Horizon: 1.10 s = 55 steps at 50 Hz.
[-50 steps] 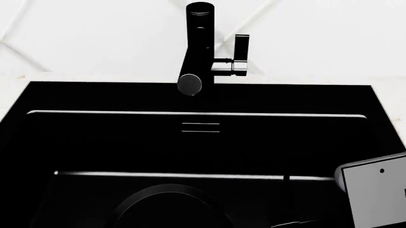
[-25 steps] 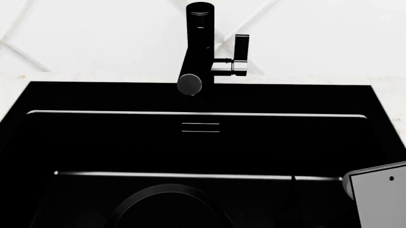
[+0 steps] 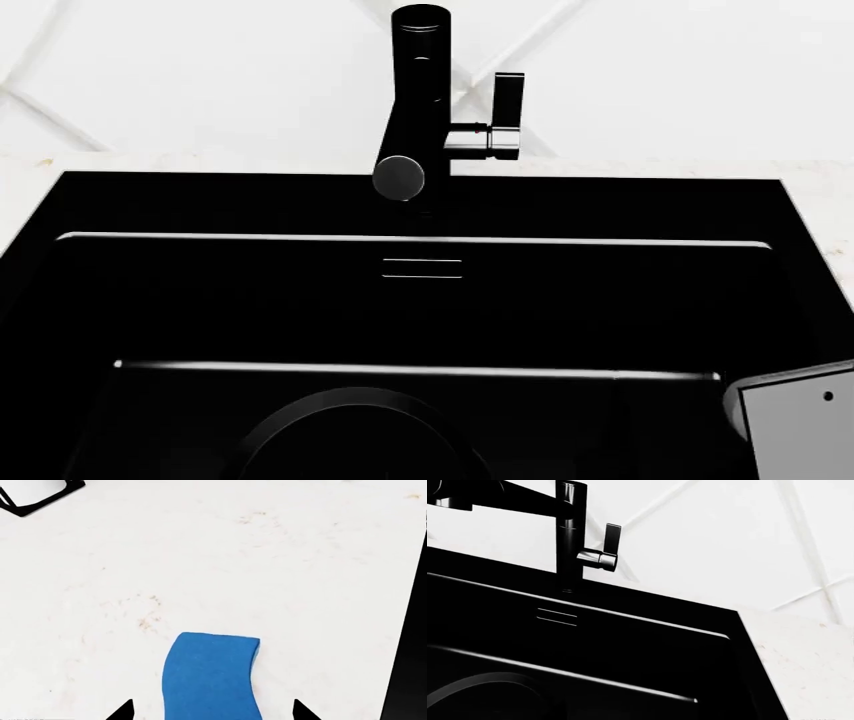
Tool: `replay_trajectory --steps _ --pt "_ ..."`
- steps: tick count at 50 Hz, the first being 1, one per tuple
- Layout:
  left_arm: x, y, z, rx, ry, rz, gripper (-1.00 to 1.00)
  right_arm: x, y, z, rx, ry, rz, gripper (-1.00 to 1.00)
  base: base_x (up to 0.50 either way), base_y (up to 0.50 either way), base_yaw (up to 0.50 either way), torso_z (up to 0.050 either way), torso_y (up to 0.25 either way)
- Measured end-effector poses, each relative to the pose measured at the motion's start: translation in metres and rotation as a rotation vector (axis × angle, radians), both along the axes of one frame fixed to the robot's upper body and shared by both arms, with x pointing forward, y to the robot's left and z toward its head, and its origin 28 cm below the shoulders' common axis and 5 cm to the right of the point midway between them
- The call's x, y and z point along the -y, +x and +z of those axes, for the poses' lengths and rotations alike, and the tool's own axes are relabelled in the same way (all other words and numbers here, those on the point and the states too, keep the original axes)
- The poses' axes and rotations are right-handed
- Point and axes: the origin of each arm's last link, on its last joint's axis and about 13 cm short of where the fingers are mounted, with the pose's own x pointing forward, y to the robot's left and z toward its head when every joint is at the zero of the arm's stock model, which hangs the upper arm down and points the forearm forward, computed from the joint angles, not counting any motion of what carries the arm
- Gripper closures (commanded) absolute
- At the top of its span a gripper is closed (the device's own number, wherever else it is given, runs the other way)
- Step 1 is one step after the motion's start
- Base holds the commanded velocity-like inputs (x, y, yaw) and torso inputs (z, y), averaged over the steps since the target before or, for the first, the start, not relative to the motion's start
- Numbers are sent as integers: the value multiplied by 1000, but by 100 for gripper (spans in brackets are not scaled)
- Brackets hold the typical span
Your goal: Pick the pan and sponge and place them into the sink. Then turn on the water.
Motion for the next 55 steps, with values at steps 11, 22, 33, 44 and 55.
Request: replay_trajectory --steps 11,22,33,44,55 --pt "-6 4 -10 -28 -16 12 -100 -1 -1 1 0 -1 -1 -100 0 0 0 0 0" --pt "-10 6 -18 -59 -26 17 -100 -1 -1 0 -2 -1 -1 -100 0 0 0 0 0" --pt "-15 6 -27 -87 -44 13 -100 -2 0 -1 -4 -2 0 -100 0 0 0 0 0" --pt "-14 6 -35 -115 -52 -1 -100 -3 0 -1 -6 -5 3 -100 0 0 0 0 0" --pt "-15 6 -35 -118 -36 2 100 -3 0 0 -3 -6 1 -100 0 0 0 0 0"
